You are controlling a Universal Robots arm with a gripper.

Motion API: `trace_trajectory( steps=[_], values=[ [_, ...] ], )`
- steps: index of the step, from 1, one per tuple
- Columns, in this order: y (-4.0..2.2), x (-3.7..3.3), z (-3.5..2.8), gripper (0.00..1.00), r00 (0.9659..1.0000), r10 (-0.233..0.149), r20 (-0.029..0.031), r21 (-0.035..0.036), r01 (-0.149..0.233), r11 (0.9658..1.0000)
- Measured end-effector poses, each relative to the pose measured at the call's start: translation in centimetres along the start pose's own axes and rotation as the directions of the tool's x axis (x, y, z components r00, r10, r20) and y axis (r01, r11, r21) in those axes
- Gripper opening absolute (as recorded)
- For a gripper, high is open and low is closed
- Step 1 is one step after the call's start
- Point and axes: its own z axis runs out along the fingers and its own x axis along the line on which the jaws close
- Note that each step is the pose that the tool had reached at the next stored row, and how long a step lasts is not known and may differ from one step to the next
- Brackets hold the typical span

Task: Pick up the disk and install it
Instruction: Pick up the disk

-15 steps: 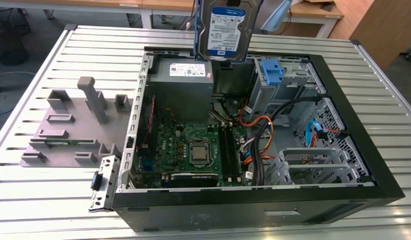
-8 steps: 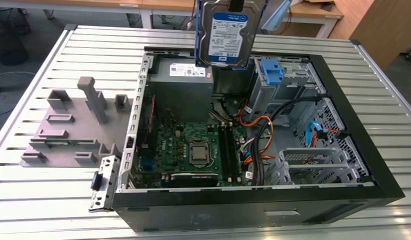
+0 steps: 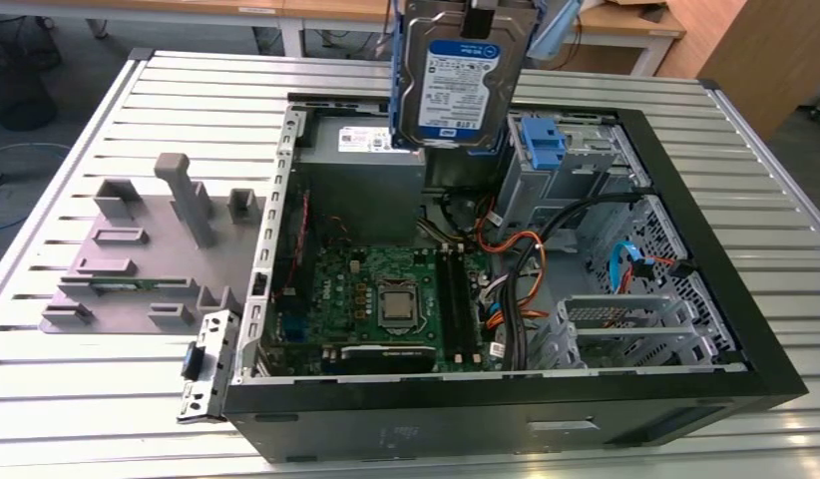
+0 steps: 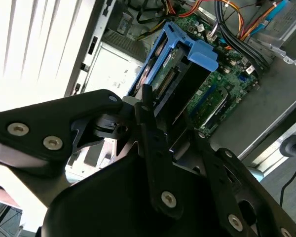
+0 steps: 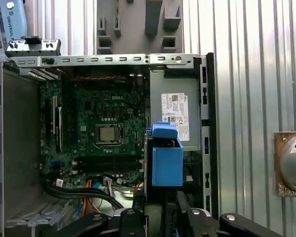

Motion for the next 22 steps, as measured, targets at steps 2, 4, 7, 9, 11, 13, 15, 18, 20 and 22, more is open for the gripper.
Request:
trace_trajectory(
  steps=[2,4,7,9,11,13,15,18,20,22],
  values=[
    [-0.05,0.57,-0.01,0.35,1.0000,0.000,0.0000,0.0001,0.000,1.0000],
    [-0.15,1.70,-0.03,0.35,1.0000,0.000,-0.0004,0.0001,0.000,1.0000],
    [-0.24,2.60,-0.06,0.35,1.0000,0.000,-0.0007,0.0000,0.000,1.0000],
    [-0.29,3.20,-0.06,0.35,1.0000,0.000,-0.0006,0.0001,0.000,1.0000],
    [-0.34,3.79,-0.08,0.35,1.0000,0.000,-0.0009,0.0001,0.000,1.0000],
    [-0.40,4.41,-0.09,0.35,1.0000,0.000,-0.0009,0.0001,0.000,1.0000],
    [-0.46,4.99,-0.11,0.35,1.0000,0.000,-0.0011,0.0001,0.000,1.0000],
    [-0.53,5.88,-0.12,0.35,1.0000,0.000,-0.0011,0.0001,0.000,1.0000],
    [-0.59,6.48,-0.14,0.35,1.0000,0.000,-0.0014,0.0001,0.000,1.0000],
    [-0.64,7.08,-0.15,0.35,1.0000,0.000,-0.0014,0.0001,0.000,1.0000]
  ],
)
